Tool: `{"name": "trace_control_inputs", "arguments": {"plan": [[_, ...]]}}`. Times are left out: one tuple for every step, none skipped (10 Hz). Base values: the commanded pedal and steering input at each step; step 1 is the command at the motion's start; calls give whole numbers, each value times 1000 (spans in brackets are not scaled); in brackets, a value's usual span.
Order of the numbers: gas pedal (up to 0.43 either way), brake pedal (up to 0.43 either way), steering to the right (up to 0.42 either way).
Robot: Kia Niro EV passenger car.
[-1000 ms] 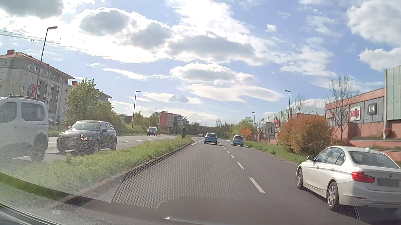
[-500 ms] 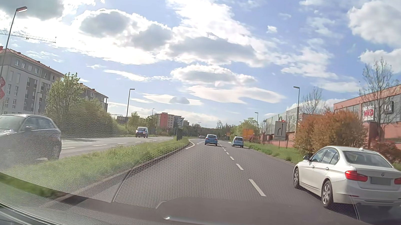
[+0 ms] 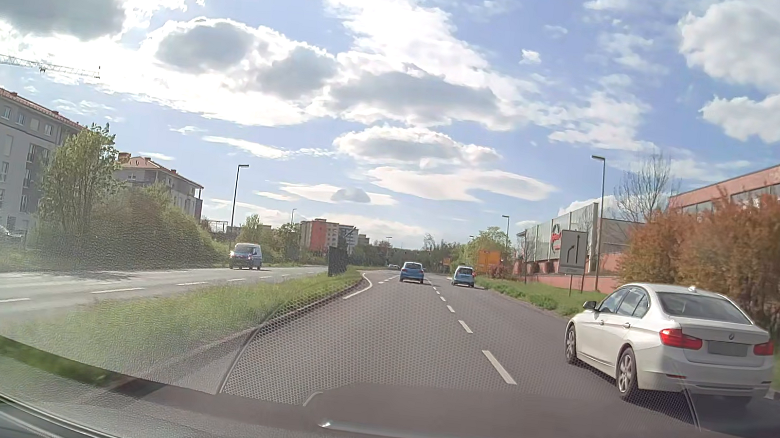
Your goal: Follow the waypoints while adhering to traffic rules and regulations
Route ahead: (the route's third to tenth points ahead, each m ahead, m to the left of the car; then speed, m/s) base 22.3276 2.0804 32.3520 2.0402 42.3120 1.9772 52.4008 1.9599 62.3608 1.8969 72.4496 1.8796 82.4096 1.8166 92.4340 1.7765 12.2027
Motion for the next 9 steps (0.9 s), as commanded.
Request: {"name": "trace_control_inputs", "arguments": {"plan": [[59, 0, -4], [59, 0, -5], [59, 0, -4], [59, 0, -3], [59, 0, -1], [59, 0, -1], [59, 0, 0], [59, 0, 1], [59, 0, 1]]}}
